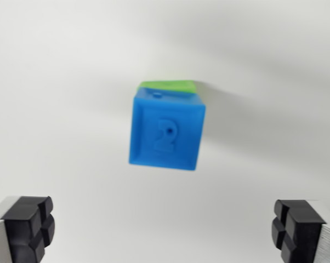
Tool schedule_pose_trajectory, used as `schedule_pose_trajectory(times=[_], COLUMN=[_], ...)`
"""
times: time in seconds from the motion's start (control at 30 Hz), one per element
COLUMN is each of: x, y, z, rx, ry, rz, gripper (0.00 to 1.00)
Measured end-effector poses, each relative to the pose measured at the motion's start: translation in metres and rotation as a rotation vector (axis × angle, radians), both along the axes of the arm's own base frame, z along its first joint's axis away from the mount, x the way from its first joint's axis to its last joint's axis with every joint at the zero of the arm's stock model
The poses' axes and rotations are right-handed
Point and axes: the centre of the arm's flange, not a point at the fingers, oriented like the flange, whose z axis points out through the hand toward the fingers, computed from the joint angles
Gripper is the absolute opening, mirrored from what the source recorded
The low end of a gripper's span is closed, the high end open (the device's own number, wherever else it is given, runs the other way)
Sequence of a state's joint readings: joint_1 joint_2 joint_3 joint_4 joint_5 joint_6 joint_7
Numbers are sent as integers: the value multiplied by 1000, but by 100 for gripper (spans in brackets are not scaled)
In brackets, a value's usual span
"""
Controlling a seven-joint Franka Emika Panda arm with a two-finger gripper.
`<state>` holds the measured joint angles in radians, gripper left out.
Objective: Stack cube
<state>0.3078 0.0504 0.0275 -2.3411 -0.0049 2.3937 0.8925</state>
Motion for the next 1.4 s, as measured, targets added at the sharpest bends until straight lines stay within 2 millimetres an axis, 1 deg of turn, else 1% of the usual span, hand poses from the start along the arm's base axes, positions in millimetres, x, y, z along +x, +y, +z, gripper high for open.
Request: schedule_pose_trajectory(times=[0.37,0.7,1.03,1.2,1.4], x=[0,1,1,1,1], y=[0,0,1,1,1], z=[49,88,121,135,146], rx=[0,-1,-1,-1,-1], ry=[-2,-2,-1,-2,-2], rz=[0,0,1,1,1], gripper=[100,100,100,100,100])
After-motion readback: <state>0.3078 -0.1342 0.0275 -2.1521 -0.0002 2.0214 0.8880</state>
